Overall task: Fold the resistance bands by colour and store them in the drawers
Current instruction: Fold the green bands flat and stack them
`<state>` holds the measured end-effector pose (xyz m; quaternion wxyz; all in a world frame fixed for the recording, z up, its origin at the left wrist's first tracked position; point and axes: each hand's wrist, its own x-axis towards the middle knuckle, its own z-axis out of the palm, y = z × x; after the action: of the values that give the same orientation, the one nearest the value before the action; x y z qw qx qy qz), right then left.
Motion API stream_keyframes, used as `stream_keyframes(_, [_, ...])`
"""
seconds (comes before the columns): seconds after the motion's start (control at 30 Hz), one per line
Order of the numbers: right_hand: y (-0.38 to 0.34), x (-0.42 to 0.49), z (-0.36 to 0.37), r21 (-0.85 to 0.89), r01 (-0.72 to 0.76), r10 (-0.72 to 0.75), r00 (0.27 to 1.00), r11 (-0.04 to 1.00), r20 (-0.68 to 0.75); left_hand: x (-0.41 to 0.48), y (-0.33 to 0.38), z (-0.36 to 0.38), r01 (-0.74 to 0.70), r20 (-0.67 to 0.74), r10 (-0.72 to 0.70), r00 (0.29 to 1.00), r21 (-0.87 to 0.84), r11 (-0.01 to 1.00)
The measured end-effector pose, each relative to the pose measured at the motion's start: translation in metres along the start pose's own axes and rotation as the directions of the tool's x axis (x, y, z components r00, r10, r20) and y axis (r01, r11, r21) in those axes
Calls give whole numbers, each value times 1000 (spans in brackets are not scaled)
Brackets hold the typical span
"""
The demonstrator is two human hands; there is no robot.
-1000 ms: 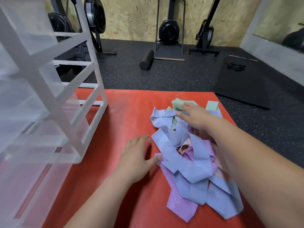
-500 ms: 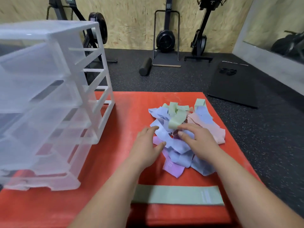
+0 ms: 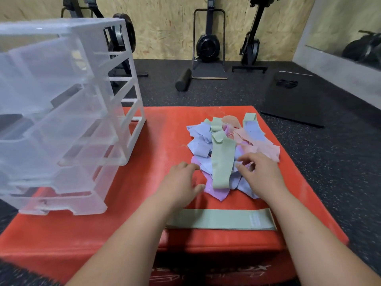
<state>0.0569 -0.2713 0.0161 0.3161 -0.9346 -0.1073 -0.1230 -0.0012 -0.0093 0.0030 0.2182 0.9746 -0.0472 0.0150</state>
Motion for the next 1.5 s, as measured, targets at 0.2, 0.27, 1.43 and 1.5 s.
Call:
stream_keyframes(0.2, [9, 40, 19, -105, 26, -25, 1000, 994, 10, 20, 4, 5, -14, -9, 14, 1000, 33, 999])
stream_keyframes(0.27, [7, 53, 26, -107, 19, -16, 1000, 994, 27, 26, 5, 7, -14, -8, 14, 1000, 31, 999])
stream_keyframes(1.43, [-25, -22, -84, 209, 40, -53, 997, 977, 58, -5, 35, -26, -139, -157, 111, 981, -181, 974])
stream_keyframes(1.5, [-25, -27, -88, 302, 7, -24, 998, 953, 51, -10, 40, -29, -154, -164, 122, 979, -200, 967])
